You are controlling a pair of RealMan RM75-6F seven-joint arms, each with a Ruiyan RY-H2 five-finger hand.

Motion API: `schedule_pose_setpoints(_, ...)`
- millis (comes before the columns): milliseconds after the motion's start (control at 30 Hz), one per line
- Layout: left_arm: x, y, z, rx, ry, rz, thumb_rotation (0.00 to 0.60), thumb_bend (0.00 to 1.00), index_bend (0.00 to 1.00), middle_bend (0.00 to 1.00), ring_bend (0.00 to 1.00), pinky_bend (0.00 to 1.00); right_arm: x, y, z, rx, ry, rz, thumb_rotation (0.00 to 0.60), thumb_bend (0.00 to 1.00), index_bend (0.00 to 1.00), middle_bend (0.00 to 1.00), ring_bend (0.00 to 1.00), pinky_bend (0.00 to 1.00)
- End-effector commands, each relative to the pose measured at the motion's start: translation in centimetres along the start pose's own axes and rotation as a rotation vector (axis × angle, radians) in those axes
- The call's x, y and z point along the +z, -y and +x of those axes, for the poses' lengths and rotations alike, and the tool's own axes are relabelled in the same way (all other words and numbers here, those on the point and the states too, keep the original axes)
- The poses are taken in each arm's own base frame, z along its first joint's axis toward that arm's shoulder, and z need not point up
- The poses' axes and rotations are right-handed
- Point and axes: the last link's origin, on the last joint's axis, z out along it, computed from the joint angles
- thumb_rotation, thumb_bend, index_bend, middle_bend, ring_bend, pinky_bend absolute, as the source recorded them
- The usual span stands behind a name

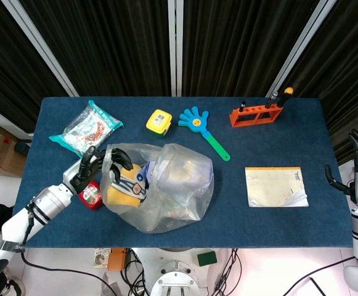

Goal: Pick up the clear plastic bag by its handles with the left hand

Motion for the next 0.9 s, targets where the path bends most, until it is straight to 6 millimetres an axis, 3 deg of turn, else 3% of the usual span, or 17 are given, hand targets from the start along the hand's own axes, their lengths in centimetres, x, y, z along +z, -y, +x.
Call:
schedule_pose_setpoints(33, -0.2, 0.0, -0.3, -0.016, 0.009, 0.000, 0.000, 0.03, 0.39, 0.40, 0.38, 0.57, 0.3, 0.4, -0.2, -0.001, 0.007, 0.019, 0.600, 0.40, 0.00, 0.00, 0.00, 0.00)
schedule_pose_setpoints(233, -0.6, -0.5, -1.2, -0.037, 0.044, -0.006, 0.000, 0.03, 0.39, 0.38, 0.37, 0.57, 1.4, 2.0, -1.0, 0.003, 0.028, 0.074, 0.600, 0.40, 0.00, 0.00, 0.00, 0.00)
schedule_pose_setpoints(467, -0.8, -0.4, -0.6, -0.028, 0.031, 0.002, 0.000, 0.03, 0.39, 0.39, 0.37, 0.56, 2.9, 4.9, -2.2, 0.042, 0.070, 0.150, 0.600, 0.40, 0.00, 0.00, 0.00, 0.00)
schedule_pose_setpoints(733, -1.2, -0.6, -0.4, -0.032, 0.015, -0.018, 0.000, 0.03, 0.39, 0.39, 0.37, 0.56, 6.5, 12.5, -3.3, 0.093, 0.179, 0.275, 0.600, 0.40, 0.00, 0.00, 0.00, 0.00)
schedule_pose_setpoints(833, -1.4, -0.7, -0.5, -0.026, 0.016, -0.019, 0.000, 0.03, 0.39, 0.39, 0.37, 0.56, 7.7, 15.8, -4.5, 0.092, 0.249, 0.299, 0.600, 0.36, 0.00, 0.00, 0.00, 0.00)
schedule_pose_setpoints(900, -1.5, -0.7, -0.6, -0.022, 0.017, -0.018, 0.000, 0.03, 0.39, 0.39, 0.37, 0.56, 8.5, 17.9, -5.6, 0.079, 0.290, 0.313, 0.600, 0.28, 0.00, 0.00, 0.00, 0.00)
